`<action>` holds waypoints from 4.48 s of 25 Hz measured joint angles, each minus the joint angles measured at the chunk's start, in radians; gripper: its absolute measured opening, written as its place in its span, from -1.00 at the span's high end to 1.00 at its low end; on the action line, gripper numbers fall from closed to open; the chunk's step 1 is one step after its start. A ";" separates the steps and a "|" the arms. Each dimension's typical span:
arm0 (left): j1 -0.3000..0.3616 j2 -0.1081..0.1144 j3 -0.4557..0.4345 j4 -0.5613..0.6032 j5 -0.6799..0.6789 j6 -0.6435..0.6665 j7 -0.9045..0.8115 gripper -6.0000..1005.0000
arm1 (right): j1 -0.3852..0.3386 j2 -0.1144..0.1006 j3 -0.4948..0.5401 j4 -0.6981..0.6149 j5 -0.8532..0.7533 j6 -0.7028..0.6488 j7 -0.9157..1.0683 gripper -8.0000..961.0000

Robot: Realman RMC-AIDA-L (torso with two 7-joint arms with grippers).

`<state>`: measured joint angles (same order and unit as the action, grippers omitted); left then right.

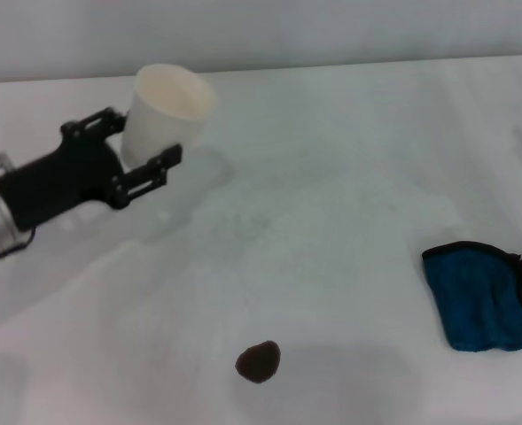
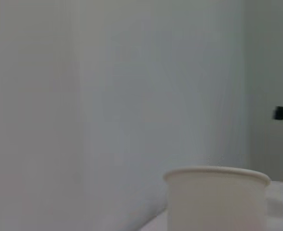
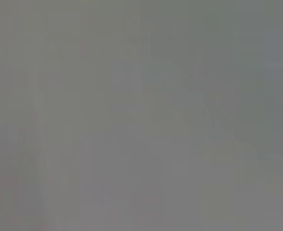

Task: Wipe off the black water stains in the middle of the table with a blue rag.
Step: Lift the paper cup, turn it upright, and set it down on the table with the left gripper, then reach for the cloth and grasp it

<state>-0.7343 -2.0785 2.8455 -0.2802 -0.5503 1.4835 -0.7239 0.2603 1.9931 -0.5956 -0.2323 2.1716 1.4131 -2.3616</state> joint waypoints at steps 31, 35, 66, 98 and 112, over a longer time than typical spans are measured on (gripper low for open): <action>0.391 -0.005 -0.002 0.272 -0.231 -0.232 0.370 -0.35 | -0.009 -0.001 -0.005 -0.115 -0.024 0.001 0.001 -0.78; 0.390 -0.005 -0.002 0.301 -0.232 -0.279 0.422 -0.35 | -0.006 0.000 -0.006 -0.120 -0.024 -0.001 0.001 -0.78; 0.475 -0.004 -0.001 0.339 -0.258 -0.270 0.496 -0.76 | 0.011 0.001 -0.013 -0.145 -0.038 -0.072 0.015 -0.78; 0.620 -0.001 -0.030 0.385 -0.763 0.109 0.608 -0.77 | -0.018 -0.076 -0.012 -0.826 -1.079 -0.208 1.338 -0.78; 0.558 0.004 -0.133 0.378 -0.799 0.238 0.670 -0.77 | 0.124 -0.045 -0.147 -1.128 -1.396 0.382 1.683 -0.78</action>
<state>-0.1765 -2.0743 2.7125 0.0979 -1.3493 1.7216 -0.0543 0.3841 1.9486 -0.7424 -1.3606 0.7758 1.7948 -0.6785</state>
